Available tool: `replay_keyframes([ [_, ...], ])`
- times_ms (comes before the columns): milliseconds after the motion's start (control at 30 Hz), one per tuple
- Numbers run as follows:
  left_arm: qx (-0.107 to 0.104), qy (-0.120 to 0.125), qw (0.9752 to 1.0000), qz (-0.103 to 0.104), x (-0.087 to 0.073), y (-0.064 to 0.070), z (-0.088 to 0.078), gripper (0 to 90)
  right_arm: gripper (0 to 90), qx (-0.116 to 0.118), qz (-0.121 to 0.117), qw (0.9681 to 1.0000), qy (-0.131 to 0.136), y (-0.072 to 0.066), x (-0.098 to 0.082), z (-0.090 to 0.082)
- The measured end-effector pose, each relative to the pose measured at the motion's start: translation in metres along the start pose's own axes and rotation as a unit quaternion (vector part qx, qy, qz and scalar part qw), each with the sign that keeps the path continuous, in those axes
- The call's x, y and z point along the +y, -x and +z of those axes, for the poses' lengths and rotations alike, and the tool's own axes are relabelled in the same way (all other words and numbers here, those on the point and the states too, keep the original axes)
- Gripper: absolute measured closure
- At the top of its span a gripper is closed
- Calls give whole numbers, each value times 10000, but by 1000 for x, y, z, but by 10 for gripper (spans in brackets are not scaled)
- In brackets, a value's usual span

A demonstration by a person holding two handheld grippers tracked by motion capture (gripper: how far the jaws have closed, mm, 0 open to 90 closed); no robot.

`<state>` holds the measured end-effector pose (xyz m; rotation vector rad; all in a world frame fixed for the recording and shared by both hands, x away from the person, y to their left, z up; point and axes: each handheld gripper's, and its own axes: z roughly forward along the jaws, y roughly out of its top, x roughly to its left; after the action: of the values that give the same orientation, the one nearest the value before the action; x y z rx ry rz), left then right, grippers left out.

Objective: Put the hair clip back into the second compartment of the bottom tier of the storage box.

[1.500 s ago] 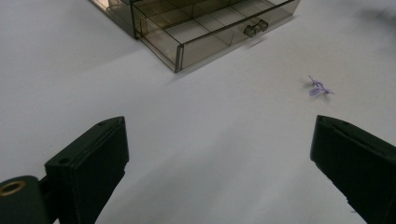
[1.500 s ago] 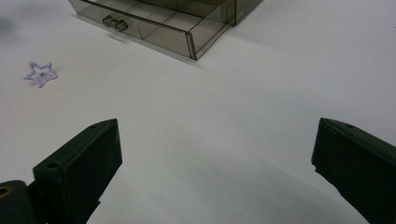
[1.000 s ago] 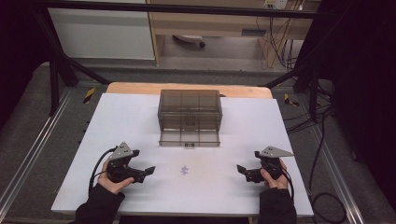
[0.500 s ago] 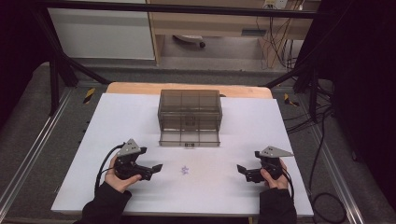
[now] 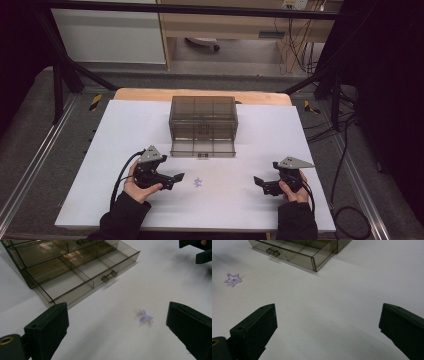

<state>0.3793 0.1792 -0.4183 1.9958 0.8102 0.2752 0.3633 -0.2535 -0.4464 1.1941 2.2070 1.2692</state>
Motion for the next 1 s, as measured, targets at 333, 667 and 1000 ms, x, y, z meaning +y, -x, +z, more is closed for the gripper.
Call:
replay_keyframes([
  [333, -3, -322, 9995, 1, -5, 12, 17, 41, 22, -21, 6, 10000, 7, 1, 0, 0],
  [667, -36, -416, 9990, -150, -6, 19, 29, 70, 22, -26, 14, 10000, 21, 1, 0, -1],
  [1000, -82, -540, 9984, -152, -6, 27, 41, 129, 22, -53, 4, 10000, 12, 1, -1, -1],
])
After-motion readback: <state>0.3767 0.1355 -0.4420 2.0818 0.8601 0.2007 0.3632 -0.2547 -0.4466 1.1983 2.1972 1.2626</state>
